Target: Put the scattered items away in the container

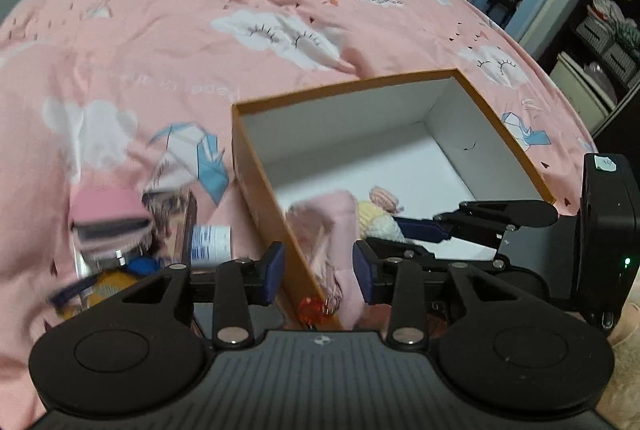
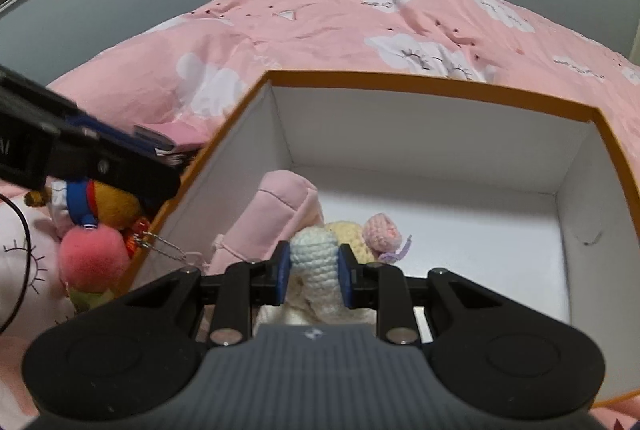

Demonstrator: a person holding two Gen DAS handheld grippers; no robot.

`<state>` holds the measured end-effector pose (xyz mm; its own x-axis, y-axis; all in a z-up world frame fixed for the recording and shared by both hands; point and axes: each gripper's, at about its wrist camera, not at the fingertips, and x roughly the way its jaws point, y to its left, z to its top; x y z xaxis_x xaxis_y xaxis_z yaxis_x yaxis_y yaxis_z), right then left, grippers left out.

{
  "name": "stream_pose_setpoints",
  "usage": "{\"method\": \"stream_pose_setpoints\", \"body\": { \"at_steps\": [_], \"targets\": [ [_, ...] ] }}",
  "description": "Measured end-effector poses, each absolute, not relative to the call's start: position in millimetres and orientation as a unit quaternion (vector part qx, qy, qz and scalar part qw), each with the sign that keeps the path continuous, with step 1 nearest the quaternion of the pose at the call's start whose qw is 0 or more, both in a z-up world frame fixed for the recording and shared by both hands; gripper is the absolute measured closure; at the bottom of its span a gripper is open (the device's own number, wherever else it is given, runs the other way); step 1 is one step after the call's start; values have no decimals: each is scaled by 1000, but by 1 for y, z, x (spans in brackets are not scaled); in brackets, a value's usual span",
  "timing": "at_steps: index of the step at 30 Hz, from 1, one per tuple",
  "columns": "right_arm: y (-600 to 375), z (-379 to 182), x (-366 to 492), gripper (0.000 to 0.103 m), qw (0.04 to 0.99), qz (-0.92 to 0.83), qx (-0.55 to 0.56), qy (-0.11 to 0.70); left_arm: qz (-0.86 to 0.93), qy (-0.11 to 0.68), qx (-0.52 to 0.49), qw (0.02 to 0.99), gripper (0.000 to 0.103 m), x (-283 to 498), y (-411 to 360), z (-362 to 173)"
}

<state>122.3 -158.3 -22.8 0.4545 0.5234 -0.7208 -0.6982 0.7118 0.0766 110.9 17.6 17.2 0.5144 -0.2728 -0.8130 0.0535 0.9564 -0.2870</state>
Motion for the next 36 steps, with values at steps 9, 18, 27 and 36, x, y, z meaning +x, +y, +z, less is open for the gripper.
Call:
{"method": "stream_pose_setpoints", "body": {
  "at_steps": [9, 18, 27, 36],
  "targets": [
    [-150, -26, 123, 76, 843, 364, -117, 379, -133, 514, -175, 829, 63, 103, 31, -6],
    [-156, -25, 124, 76, 847, 356, -110, 380, -143, 491, -175, 841, 92, 101, 28, 13],
    [-157, -25, 128, 76, 845, 356, -113, 382, -116, 488, -108, 858, 79, 143, 6, 20],
    [-158, -25, 131, 76, 842, 361, -118, 382, -92, 528, -36, 844, 76, 174, -26, -11]
  ]
}}
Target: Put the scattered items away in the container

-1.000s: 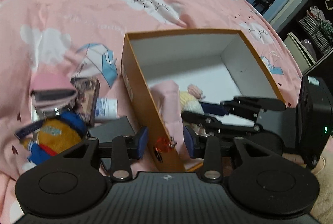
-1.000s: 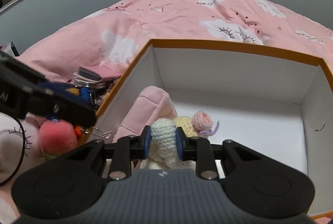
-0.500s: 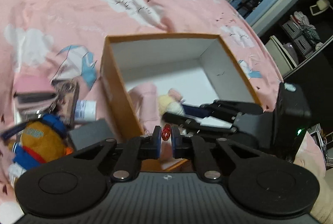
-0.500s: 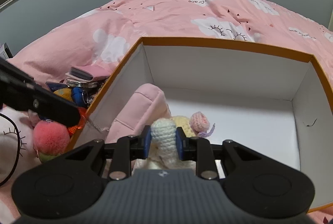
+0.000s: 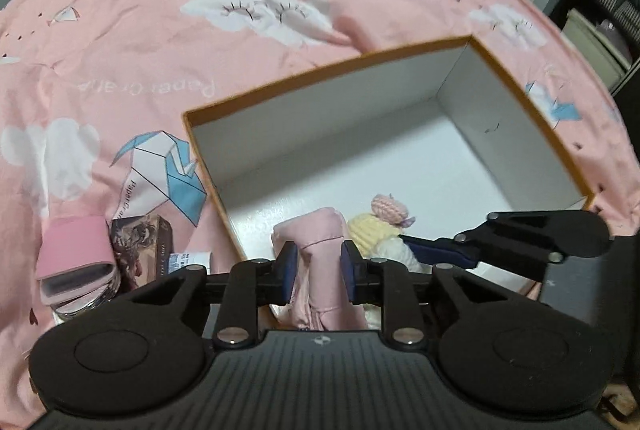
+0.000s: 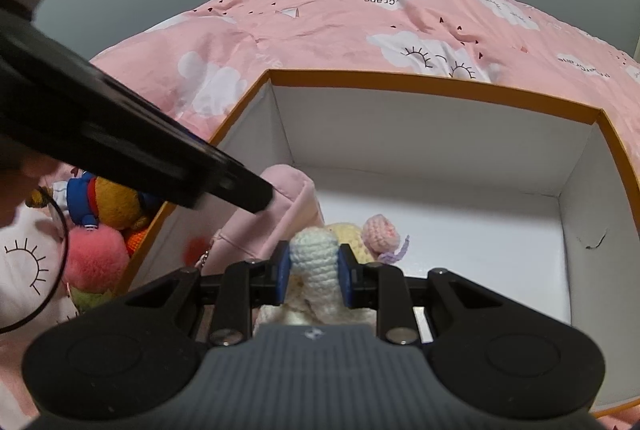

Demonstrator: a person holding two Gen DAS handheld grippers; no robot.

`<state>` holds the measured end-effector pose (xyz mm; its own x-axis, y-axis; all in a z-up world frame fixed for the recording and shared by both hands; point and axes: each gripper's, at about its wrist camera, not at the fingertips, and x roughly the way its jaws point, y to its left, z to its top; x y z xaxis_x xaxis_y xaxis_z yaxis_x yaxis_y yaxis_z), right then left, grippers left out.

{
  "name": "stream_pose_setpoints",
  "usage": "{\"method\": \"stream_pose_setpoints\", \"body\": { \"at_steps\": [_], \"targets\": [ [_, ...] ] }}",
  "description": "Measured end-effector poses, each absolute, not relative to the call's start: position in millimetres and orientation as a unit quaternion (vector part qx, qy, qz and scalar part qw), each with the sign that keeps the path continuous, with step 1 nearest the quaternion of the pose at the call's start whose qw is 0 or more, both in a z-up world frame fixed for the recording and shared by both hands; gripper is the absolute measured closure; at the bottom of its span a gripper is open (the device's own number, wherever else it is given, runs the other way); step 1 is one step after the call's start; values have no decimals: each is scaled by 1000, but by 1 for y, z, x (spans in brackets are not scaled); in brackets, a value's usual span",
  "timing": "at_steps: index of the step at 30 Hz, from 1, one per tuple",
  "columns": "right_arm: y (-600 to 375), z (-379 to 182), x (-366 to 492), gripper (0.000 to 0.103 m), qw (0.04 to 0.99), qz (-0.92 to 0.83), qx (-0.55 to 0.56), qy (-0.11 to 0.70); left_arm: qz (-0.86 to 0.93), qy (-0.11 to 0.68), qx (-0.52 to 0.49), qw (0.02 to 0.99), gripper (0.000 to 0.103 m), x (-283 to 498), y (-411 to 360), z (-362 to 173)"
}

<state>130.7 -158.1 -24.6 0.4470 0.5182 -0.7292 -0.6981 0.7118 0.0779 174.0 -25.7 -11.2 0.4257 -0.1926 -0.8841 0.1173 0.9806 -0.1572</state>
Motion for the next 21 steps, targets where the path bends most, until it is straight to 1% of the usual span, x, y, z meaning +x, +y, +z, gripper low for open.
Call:
{"method": "stream_pose_setpoints", "body": {
  "at_steps": [3, 6, 10, 16, 21],
  "targets": [
    [-160, -26, 132, 76, 842, 363, -115, 382, -95, 536, -37, 838, 76, 178, -29, -18],
    [-162, -27, 135, 76, 841, 365, -111, 383, -98, 546, -53, 830, 83, 180, -27, -18],
    [-168, -23, 138, 76, 836, 381, -104, 381, -99, 588, -111, 795, 93, 185, -15, -13],
    [-171, -12, 148, 76, 806, 437, -112, 382, -95, 622, -155, 761, 94, 187, -1, -2],
    [-161, -15, 151, 76, 789, 452, -131, 394, -69, 631, -165, 755, 92, 193, 1, -17]
  ]
}}
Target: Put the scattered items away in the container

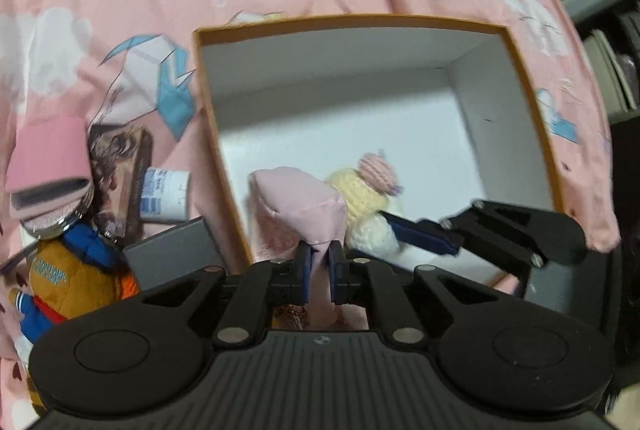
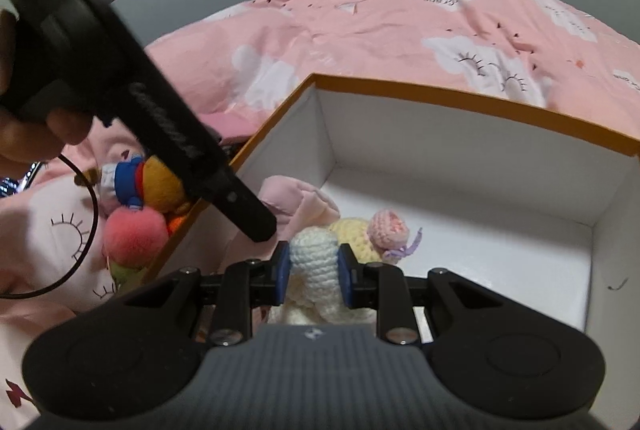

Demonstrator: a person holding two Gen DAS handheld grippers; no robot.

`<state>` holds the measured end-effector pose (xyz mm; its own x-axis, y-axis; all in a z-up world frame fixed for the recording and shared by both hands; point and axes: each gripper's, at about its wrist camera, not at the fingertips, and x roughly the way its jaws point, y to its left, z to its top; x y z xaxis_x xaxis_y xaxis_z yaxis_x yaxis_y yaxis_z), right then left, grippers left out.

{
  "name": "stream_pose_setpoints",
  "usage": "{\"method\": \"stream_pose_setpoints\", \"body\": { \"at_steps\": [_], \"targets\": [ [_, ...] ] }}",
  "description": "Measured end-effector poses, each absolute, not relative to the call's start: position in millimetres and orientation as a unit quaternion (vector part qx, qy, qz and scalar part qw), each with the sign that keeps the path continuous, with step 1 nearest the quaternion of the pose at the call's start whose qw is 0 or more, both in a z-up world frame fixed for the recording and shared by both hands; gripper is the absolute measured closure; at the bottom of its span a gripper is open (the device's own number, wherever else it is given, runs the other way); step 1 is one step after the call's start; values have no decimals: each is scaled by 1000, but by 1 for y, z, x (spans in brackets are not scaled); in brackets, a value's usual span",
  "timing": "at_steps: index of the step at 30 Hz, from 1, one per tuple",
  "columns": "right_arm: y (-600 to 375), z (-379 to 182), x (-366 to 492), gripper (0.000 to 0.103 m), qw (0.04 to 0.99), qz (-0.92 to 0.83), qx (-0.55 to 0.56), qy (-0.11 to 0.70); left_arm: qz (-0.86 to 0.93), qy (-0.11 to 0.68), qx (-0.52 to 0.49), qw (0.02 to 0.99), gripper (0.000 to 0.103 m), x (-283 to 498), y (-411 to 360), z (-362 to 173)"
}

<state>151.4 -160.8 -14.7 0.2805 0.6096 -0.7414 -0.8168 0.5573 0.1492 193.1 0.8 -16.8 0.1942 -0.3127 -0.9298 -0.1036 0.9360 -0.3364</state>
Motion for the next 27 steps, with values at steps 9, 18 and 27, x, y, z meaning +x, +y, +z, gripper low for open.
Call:
{"method": "stream_pose_setpoints", "body": {
  "at_steps": [9, 18, 27],
  "targets": [
    [-136, -29, 127, 75, 798, 432, -202, 368, -36, 614, -127, 778, 81, 189, -10, -28],
    [-139, -20, 121, 63, 819, 409, -204, 347, -68, 569, -91, 814, 68, 164, -15, -13],
    [-161, 0, 118, 53, 856, 366, -178, 318, -67, 482, -94, 868, 63, 123, -2, 15]
  ]
}}
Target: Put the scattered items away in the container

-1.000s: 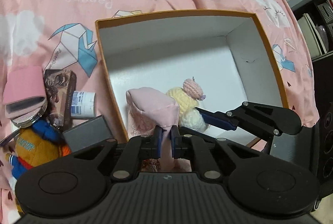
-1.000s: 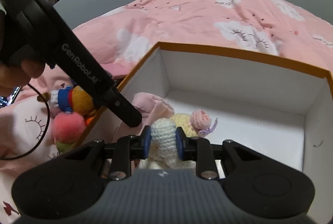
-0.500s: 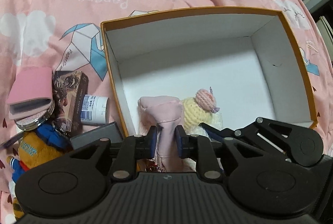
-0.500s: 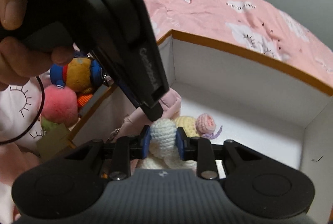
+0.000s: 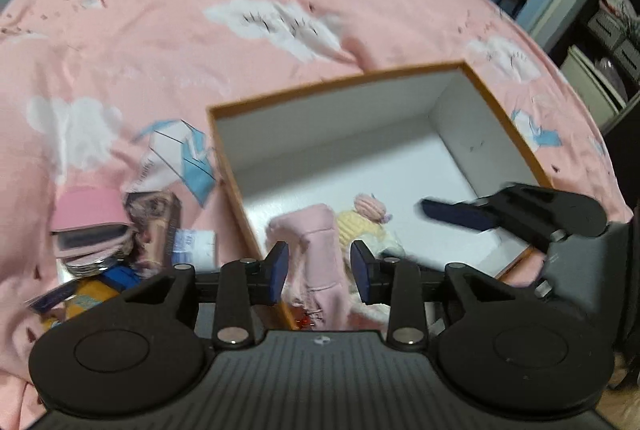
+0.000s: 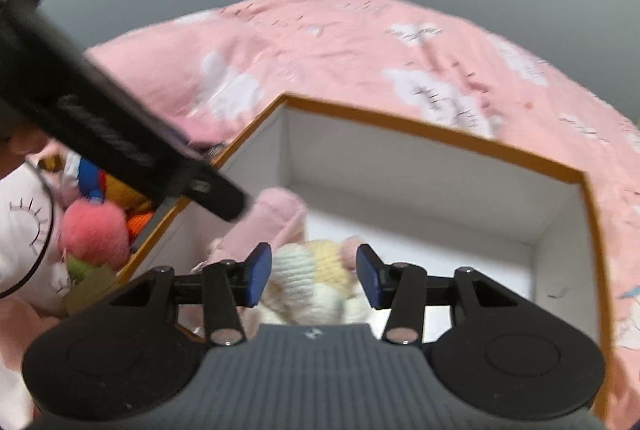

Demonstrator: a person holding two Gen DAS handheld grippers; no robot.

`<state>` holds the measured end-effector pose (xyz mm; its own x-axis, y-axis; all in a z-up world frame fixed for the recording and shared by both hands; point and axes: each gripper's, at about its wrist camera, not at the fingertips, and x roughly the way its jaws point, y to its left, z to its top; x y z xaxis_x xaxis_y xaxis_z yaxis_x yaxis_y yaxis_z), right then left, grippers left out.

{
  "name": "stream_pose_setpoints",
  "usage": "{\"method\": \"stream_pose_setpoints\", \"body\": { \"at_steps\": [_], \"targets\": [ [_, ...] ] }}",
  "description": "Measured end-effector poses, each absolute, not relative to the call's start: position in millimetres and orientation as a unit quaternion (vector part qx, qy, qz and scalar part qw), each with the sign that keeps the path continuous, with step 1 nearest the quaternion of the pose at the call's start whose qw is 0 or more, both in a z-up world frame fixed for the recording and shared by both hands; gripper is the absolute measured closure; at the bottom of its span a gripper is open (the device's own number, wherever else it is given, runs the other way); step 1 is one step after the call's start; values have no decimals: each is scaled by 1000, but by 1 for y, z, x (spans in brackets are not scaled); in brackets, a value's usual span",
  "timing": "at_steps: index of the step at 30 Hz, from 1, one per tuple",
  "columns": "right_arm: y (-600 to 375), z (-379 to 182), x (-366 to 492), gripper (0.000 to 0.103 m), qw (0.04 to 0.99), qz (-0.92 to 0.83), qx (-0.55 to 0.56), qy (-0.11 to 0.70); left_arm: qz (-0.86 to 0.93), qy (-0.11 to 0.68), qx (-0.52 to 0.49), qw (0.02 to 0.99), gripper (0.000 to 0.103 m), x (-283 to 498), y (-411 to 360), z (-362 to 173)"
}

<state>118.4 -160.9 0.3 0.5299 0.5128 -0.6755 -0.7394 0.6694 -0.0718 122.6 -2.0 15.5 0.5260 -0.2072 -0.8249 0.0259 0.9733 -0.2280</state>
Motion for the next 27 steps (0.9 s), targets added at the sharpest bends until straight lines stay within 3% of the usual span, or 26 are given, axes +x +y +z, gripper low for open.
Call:
{"method": "stream_pose_setpoints", "body": {
  "at_steps": [8, 14, 16, 18, 21, 27],
  "targets": [
    [-244, 26, 119, 54, 926, 205, -130, 290, -51, 473, -152, 866, 63, 95, 23, 6],
    [-296, 25, 145, 54, 927, 134, -86, 339, -60, 496, -147, 854, 63, 91, 17, -10],
    [-299, 15, 154, 71, 923, 134, -62, 354, -60, 500, -140, 853, 68, 90, 14, -13],
    [-302, 6, 162, 76, 919, 130, -43, 371, -62, 504, -129, 852, 79, 91, 11, -16],
    [-300, -2, 159, 93, 918, 102, -53, 380, -69, 509, -127, 849, 88, 92, 9, -20],
    [-304, 12, 138, 94, 907, 96, -35, 408, -50, 514, -127, 847, 93, 94, 21, -22]
  ]
}}
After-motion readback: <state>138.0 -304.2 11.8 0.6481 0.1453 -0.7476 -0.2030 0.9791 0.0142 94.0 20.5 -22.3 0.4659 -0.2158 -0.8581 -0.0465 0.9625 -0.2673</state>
